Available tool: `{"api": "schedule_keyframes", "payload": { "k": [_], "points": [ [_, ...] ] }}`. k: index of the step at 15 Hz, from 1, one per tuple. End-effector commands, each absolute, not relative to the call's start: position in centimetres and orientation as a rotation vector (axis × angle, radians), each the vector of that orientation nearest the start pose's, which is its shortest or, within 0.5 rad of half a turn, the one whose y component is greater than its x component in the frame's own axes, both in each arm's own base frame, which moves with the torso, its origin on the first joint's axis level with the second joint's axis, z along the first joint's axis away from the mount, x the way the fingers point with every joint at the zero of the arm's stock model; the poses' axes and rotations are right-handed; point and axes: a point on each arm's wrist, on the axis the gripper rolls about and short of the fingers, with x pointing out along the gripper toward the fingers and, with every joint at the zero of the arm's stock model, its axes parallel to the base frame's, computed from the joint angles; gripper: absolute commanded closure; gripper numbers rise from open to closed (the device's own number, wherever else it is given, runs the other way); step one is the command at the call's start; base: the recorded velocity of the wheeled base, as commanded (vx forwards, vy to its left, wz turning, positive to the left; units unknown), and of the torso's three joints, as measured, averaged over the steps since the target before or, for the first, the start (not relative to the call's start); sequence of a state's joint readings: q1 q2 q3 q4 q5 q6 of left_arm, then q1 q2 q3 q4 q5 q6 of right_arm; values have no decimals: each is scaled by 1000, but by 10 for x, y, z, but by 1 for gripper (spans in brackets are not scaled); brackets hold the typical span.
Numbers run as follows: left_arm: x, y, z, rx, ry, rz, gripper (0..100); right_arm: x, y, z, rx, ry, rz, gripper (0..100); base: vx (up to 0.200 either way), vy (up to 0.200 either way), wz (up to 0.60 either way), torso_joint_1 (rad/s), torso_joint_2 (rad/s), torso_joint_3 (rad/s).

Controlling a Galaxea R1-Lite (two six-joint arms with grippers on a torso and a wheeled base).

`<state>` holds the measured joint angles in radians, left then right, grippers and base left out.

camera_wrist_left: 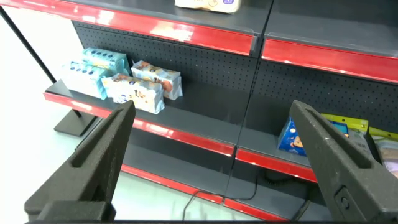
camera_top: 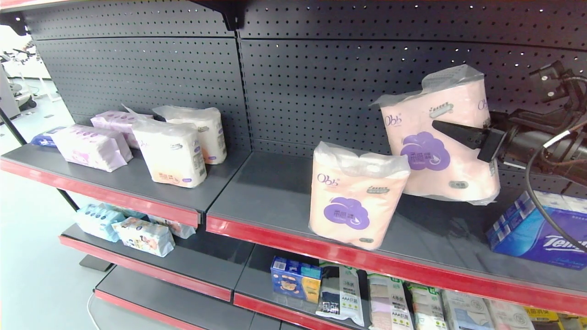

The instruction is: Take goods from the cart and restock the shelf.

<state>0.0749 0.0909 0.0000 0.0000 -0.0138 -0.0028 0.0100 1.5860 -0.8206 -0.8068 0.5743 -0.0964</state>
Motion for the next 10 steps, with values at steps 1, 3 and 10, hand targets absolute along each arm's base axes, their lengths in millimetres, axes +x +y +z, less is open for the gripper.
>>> {"api": "schedule_keyframes", "payload": {
  "k": [1, 3, 10],
  "points": [
    [-16, -2, 77, -7, 90, 61, 0, 291, 15, 235, -104, -64, 585, 100, 0, 0, 0, 0, 0, 0],
    [-16, -2, 77, -7, 90, 61, 0, 297, 15, 234, -106, -66, 585, 100, 0, 0, 0, 0, 0, 0],
    [-16, -2, 77, -7, 90, 61, 0, 321, 20, 228, -100, -69, 597, 100, 0, 0, 0, 0, 0, 0]
  ]
}}
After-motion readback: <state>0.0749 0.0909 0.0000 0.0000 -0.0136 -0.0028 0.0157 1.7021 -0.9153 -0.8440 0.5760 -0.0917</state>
